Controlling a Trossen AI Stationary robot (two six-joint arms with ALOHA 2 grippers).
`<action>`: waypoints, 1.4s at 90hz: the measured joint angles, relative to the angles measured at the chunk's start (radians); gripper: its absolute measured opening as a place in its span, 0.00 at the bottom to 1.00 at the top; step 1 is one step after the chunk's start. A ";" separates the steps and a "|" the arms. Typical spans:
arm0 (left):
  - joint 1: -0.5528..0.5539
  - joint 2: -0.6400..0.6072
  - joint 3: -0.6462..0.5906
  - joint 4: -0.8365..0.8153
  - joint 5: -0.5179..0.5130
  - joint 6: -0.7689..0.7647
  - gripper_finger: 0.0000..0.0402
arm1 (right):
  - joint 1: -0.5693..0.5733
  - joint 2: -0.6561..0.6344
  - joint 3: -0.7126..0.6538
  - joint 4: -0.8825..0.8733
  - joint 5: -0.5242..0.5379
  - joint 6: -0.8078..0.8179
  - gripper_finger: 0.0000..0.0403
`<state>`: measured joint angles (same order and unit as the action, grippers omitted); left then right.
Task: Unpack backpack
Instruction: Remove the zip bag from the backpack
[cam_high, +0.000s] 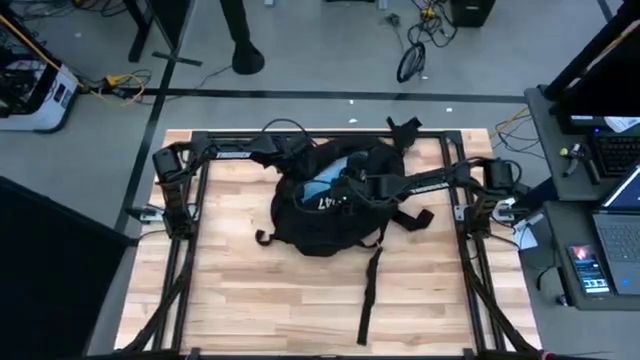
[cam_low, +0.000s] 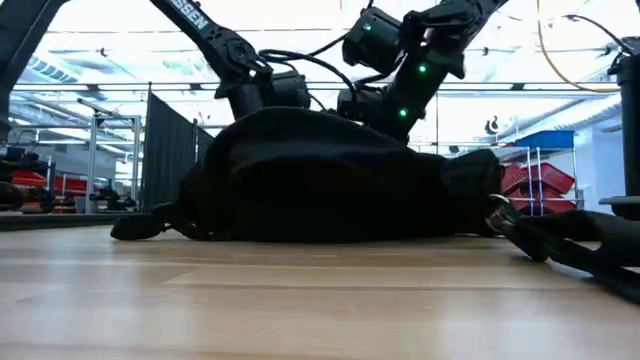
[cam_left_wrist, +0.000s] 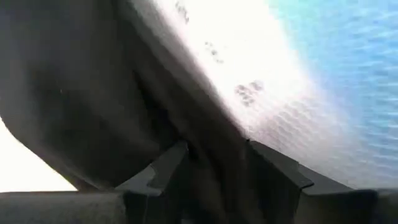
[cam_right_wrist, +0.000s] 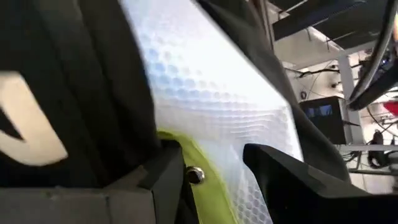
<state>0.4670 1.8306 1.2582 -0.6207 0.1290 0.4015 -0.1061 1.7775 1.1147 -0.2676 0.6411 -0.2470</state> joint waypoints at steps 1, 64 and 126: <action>-0.001 -0.004 0.003 0.002 0.001 0.000 0.36 | 0.000 0.000 0.003 -0.002 -0.001 0.015 0.44; -0.063 0.049 0.011 0.145 0.074 0.025 0.36 | -0.087 0.043 0.012 -0.066 -0.283 0.715 0.44; -0.149 -0.174 0.079 0.049 0.014 0.053 0.36 | -0.095 -0.060 0.098 0.284 -0.266 0.325 0.44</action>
<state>0.3175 1.6564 1.3374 -0.5714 0.1429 0.4542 -0.2011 1.7178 1.2123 0.0166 0.3755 0.0783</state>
